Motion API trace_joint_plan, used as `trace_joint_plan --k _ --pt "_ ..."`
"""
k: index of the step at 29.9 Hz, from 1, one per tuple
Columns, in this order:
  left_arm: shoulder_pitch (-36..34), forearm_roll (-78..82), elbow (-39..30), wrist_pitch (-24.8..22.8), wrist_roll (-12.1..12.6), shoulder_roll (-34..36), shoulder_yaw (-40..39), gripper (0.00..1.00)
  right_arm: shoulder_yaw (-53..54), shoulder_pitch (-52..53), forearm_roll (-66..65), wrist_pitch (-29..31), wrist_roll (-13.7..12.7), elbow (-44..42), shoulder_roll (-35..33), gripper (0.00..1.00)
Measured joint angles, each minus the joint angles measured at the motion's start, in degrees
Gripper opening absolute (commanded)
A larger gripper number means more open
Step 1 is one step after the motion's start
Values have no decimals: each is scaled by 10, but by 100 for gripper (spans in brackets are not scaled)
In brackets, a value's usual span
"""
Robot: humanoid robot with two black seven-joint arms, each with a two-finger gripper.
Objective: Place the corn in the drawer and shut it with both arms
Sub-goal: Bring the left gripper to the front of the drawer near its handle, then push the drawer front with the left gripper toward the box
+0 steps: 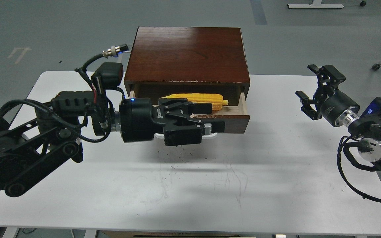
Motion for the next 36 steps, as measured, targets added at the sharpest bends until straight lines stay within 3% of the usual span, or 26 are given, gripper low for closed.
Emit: trace_joint_plan --k 1,2,5,11,21,36 --pt "3 3 2 0 1 -1 10 7 0 0 0 0 0 0 0 98" --pt "7 4 3 0 1 -1 18 0 0 0 0 0 0 0 0 97" --pt "24 6 12 0 10 0 38 0 0 -1 0 -1 0 0 0 98" --pt "74 -1 33 0 59 4 51 0 0 -3 0 -1 0 0 0 98" --pt "99 -114 88 0 97 4 49 0 0 -3 -1 -1 0 -1 0 98" --pt "98 -162 133 0 105 2 39 0 0 -8 -1 0 0 -1 0 97"
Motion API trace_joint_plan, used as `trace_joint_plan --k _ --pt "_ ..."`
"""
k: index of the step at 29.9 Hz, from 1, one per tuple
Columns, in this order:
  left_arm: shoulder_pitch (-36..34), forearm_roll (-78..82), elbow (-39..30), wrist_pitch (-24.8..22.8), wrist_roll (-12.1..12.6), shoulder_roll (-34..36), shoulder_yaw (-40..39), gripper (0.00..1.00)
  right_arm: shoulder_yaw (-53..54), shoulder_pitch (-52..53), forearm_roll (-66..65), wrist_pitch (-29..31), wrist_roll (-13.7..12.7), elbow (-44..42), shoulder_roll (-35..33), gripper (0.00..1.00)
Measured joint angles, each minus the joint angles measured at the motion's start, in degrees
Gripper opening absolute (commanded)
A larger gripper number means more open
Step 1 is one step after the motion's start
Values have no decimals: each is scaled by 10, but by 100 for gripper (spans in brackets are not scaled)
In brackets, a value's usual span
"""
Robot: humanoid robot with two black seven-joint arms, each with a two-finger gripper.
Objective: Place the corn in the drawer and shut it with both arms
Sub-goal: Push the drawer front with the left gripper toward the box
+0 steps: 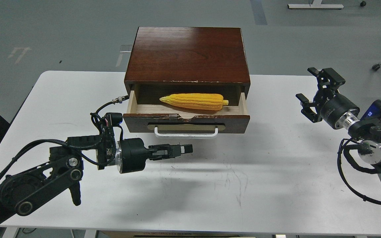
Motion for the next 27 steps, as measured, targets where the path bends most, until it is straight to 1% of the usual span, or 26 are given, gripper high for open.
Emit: trace_joint_plan --k 11,19,27 --pt "-2 -13 29 0 0 -4 -24 0 0 -4 0 0 0 0 0 98" --pt "-7 -25 51 0 0 -4 -27 0 0 -5 0 0 0 0 0 98" --pt "-16 -50 66 0 15 -5 -27 0 0 -9 0 -1 0 0 0 98"
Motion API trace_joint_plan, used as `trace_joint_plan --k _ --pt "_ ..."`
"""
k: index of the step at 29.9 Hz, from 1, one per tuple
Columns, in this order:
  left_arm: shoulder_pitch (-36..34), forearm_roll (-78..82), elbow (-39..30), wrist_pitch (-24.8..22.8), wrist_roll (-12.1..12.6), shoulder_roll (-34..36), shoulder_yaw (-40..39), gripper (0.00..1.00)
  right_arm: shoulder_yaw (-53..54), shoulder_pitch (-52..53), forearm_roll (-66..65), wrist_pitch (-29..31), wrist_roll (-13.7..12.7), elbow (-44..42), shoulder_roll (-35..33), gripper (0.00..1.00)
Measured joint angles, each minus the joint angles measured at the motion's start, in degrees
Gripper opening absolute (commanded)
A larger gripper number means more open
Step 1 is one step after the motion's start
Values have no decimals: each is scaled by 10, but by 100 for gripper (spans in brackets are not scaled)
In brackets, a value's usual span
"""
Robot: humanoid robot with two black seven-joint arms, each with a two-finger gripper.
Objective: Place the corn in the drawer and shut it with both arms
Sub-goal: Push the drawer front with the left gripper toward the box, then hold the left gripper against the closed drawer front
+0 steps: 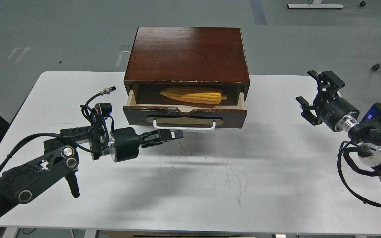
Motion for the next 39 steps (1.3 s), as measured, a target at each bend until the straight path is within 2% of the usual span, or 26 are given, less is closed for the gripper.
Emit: trace_joint_plan --k 13,20,39 --pt "-31 -24 56 0 1 -26 0 0 0 -2 0 0 0 0 0 97" --pt "-48 -59 85 0 15 -34 1 0 0 -8 0 0 0 1 0 98" --pt "-71 -74 144 0 16 -54 1 0 0 -13 0 0 0 1 0 98"
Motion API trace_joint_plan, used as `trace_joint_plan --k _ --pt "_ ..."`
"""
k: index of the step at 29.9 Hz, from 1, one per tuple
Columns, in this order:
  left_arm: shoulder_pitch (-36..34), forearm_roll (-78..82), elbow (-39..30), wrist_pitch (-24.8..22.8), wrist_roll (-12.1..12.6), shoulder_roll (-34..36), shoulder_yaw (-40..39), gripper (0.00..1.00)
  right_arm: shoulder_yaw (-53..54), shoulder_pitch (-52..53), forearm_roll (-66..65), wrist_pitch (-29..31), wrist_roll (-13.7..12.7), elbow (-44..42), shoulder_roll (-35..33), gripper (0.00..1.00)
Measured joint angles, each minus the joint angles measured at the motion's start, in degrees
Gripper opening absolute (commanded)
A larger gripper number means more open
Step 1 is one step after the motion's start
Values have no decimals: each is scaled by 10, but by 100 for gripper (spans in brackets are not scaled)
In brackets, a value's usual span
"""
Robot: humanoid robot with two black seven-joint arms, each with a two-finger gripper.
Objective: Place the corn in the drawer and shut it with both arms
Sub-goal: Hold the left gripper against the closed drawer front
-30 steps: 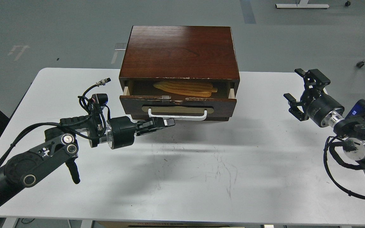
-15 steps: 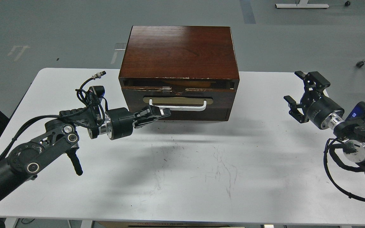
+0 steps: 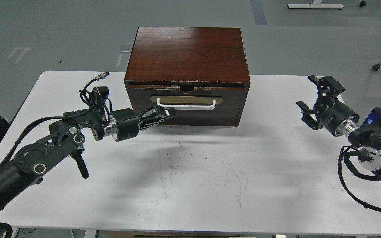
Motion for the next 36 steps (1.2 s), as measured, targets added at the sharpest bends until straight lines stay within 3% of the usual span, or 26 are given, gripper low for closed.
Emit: trace_joint_plan --k 15,23,24,25,26,27,29,33,36 --pt "-14 -23 16 0 0 -1 4 0 0 -5 0 0 0 0 0 98" --pt "-7 -46 -33 0 -7 36 11 0 1 -5 -1 0 0 0 0 97" --pt "-6 -50 -44 0 -9 44 11 14 1 -5 -1 0 0 0 0 98" --pt "-4 -57 -54 0 -10 51 11 35 1 -5 -1 0 0 0 0 98" --pt "-3 -69 -66 0 -11 60 11 47 2 -5 -1 1 0 1 -1 98" --pt "-2 -86 -78 0 -13 71 10 73 2 -4 -1 1 0 1 -1 98" --pt "-2 -141 -107 0 -16 98 6 98 4 -4 -1 1 0 1 -1 98" --pt "-1 -264 -137 0 -21 144 -1 99 8 -4 -1 1 0 1 0 98" --pt "1 -351 -140 0 -39 168 -14 99 11 -4 -1 -2 0 1 1 98"
